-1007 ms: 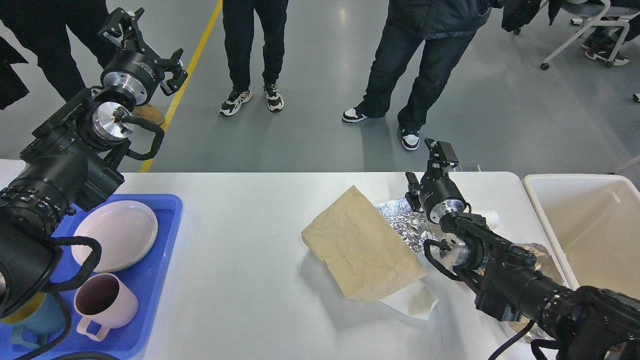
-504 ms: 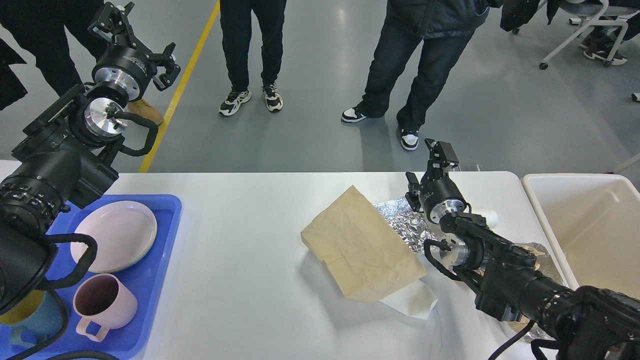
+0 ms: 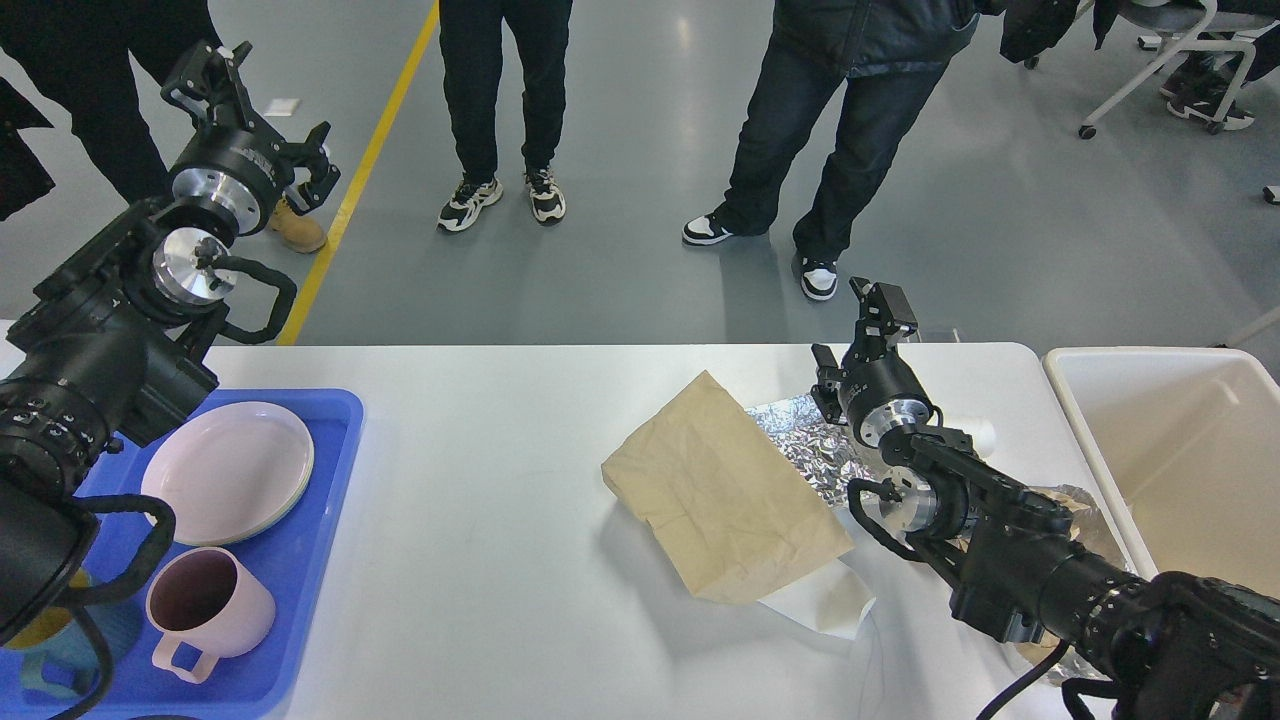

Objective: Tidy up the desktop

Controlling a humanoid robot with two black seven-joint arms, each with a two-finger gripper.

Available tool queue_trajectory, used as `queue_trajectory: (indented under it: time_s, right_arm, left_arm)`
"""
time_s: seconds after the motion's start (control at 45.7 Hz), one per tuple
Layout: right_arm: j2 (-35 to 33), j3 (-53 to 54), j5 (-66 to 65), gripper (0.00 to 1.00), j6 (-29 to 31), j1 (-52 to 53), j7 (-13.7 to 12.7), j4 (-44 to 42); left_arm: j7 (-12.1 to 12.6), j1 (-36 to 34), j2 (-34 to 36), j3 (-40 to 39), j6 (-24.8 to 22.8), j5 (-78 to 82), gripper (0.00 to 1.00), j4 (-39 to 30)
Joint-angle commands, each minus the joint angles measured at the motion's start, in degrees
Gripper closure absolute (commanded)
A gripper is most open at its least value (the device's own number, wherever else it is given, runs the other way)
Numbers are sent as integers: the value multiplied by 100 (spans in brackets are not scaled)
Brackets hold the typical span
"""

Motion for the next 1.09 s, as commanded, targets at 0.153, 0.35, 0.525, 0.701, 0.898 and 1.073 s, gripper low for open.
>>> queue_trajectory:
  time_s: [0.153, 0.35, 0.525, 0.701, 0.898, 1.073]
  right_arm:
    - [0, 0, 0, 0, 4, 0, 0, 0]
    - [0, 0, 0, 0, 4, 0, 0, 0]
    - [0, 0, 0, 0, 4, 0, 0, 0]
    - [0, 0, 0, 0, -4, 0, 0, 0]
    - [0, 0, 0, 0, 5, 0, 0, 0]
    - [0, 0, 0, 0, 5, 0, 0, 0]
  left_arm:
    - [0, 819, -138, 15, -83, 10, 4, -34]
    - [0, 1057, -322, 15, -83, 27, 4, -51]
    - [-9, 1347, -410, 32, -83, 27, 4, -60]
    - [-18, 1444, -463, 23, -83, 27, 3, -51]
    - [-61, 1558, -595, 23, -101, 36, 3, -78]
    - [-62, 1558, -595, 23, -101, 36, 3, -78]
